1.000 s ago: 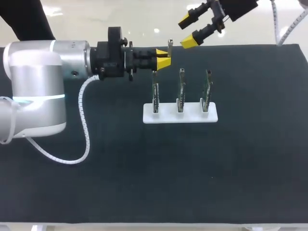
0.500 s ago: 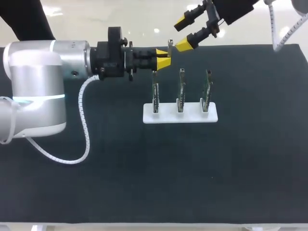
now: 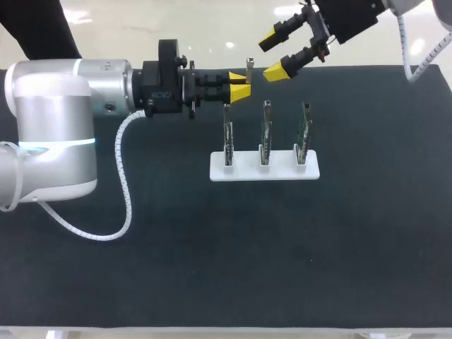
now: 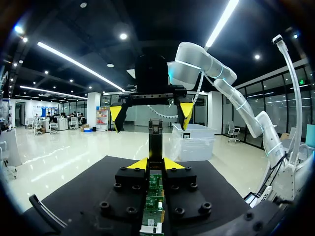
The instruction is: Pick up the optical module with the left hand, and insert it into the network port with the right hand.
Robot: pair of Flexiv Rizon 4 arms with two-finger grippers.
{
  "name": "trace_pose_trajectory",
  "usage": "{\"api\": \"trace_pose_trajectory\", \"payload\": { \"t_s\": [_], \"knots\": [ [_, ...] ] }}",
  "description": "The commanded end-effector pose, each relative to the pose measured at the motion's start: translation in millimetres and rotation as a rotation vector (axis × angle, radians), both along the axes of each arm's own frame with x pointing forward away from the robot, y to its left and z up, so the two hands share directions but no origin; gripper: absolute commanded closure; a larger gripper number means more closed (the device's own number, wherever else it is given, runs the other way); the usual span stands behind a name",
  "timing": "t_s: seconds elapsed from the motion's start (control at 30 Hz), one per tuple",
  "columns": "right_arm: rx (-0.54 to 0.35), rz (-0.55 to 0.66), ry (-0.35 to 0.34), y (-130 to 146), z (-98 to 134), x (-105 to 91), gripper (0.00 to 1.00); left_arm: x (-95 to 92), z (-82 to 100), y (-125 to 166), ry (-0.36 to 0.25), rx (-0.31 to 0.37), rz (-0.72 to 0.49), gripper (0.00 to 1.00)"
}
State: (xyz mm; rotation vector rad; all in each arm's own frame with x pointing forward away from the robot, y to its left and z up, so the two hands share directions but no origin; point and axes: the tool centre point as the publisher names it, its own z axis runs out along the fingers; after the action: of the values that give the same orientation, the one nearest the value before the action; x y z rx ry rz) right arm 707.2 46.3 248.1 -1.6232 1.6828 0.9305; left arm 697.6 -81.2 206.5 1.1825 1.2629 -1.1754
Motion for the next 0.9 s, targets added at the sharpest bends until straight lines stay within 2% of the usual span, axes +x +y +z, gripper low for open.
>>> {"api": "trace_pose_trajectory", "payload": {
  "t_s": [0.03, 0.47, 0.9],
  "knots": [
    [-0.001, -0.008, 0.001, 6.5, 2.0, -1.2, 0.00, 1.0, 0.1, -0.4, 0.001, 0.001, -0.002, 1.00],
    [-0.032, -0.049, 0.008, 21.7, 13.1, -5.9, 0.00, 1.0, 0.1, -0.4, 0.001, 0.001, -0.002, 1.00],
    [-0.036, -0.063, -0.004, 26.1, 9.1, -11.4, 0.00, 1.0, 0.1, -0.4, 0.001, 0.001, -0.002, 1.00]
  ]
}}
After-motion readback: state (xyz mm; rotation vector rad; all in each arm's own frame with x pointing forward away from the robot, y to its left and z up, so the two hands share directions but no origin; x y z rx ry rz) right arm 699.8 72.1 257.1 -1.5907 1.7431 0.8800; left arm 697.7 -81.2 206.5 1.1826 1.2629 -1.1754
